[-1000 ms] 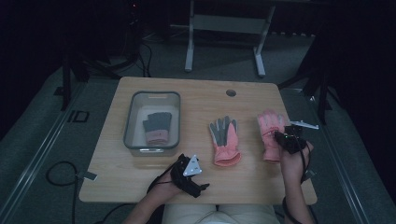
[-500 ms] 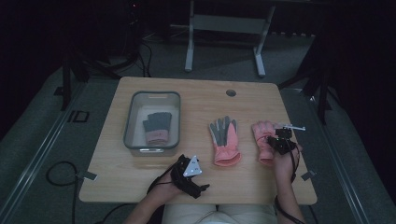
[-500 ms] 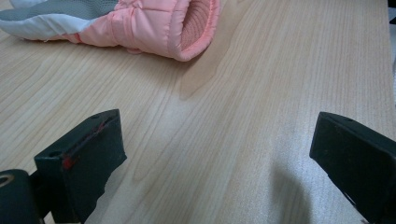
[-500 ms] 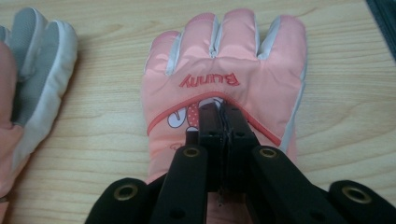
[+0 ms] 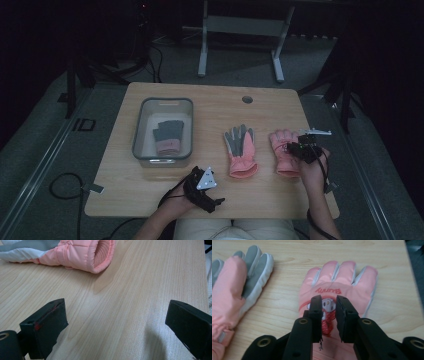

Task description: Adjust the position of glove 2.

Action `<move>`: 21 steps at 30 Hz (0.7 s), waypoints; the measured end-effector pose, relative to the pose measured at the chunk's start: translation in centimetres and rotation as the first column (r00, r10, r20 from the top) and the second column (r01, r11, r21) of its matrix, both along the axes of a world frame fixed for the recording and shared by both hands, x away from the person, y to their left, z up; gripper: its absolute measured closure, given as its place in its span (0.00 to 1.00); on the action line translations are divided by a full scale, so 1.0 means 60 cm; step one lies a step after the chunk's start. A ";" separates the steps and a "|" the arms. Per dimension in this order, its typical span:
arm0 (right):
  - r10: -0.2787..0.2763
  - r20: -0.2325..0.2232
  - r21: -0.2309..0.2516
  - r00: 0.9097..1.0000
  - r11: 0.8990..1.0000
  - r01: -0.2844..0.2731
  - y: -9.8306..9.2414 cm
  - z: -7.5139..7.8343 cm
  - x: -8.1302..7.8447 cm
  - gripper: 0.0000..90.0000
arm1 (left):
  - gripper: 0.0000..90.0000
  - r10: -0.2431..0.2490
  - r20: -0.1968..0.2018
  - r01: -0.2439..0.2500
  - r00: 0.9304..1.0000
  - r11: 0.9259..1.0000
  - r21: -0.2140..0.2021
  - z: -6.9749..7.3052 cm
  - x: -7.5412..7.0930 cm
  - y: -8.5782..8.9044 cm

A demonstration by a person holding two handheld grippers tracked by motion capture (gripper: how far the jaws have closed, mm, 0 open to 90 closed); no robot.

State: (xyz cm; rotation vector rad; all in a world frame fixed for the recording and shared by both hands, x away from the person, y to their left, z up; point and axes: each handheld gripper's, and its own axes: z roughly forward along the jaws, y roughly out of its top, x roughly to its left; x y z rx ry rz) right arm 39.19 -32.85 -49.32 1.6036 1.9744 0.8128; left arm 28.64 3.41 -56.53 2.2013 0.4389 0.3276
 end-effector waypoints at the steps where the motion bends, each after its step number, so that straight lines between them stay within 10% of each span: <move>1: 0.042 0.010 -0.010 0.999 0.999 -0.042 -0.001 0.004 0.002 0.80 | 0.03 0.000 0.000 0.000 1.000 1.000 -0.004 0.000 -0.001 0.000; 9: 0.146 -0.010 -0.125 0.989 0.981 -0.146 -0.008 -0.010 0.013 0.71 | 0.03 -0.001 -0.002 0.001 1.000 1.000 -0.004 0.000 0.000 0.001; 21: 0.114 0.007 -0.098 0.993 0.989 -0.113 -0.014 -0.060 0.008 0.69 | 0.03 -0.007 0.004 0.007 1.000 1.000 -0.010 0.000 -0.001 0.001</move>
